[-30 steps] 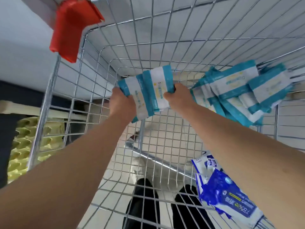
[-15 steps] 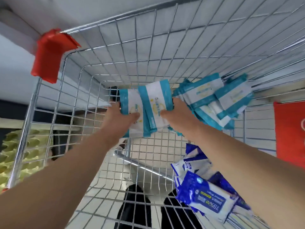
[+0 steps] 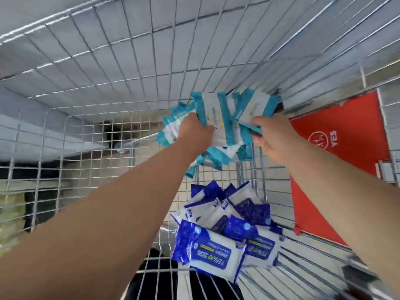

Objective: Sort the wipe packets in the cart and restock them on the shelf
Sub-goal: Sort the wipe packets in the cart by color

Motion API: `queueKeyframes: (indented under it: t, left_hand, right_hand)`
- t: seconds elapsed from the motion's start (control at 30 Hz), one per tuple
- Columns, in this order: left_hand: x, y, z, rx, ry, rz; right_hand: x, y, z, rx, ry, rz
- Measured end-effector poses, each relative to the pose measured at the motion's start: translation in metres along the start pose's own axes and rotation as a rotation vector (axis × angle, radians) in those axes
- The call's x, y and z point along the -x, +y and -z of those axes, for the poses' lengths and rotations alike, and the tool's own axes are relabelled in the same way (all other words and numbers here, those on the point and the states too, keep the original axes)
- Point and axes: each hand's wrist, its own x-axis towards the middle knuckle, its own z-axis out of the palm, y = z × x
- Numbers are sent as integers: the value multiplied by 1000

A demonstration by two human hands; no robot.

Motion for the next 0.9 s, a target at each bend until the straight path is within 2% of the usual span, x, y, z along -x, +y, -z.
queueKeyframes:
  t: [0.07,0.17,0.3,0.47,0.6,0.7,0.77,0.9]
  left_hand:
    - [-1,-3,-11,-64,-46,1]
    - [-6,-5,-16,-202,-67,1]
    - [-12,-6,-15,-329,44,-30]
    - [4,-3,-6,-668,150,-104]
    - [29,-3,17,-903,210,-211]
    - [53,-9,32,-998,112,-308]
    - [73,-19,38,-1065,9,-362]
    - [105,-52,41,-1123,-349,-379]
  right_hand:
    - [-9,2,7,207,-27,78]
    - [-15,7,11,356,-75,182]
    - [-28,16,18,476,-75,264]
    - [5,24,29,584,-25,336]
    - [38,37,35,763,-38,539]
    - [59,44,41,979,-103,621]
    - [77,48,48,1120,-212,637]
    - [103,68,66,1283,-423,547]
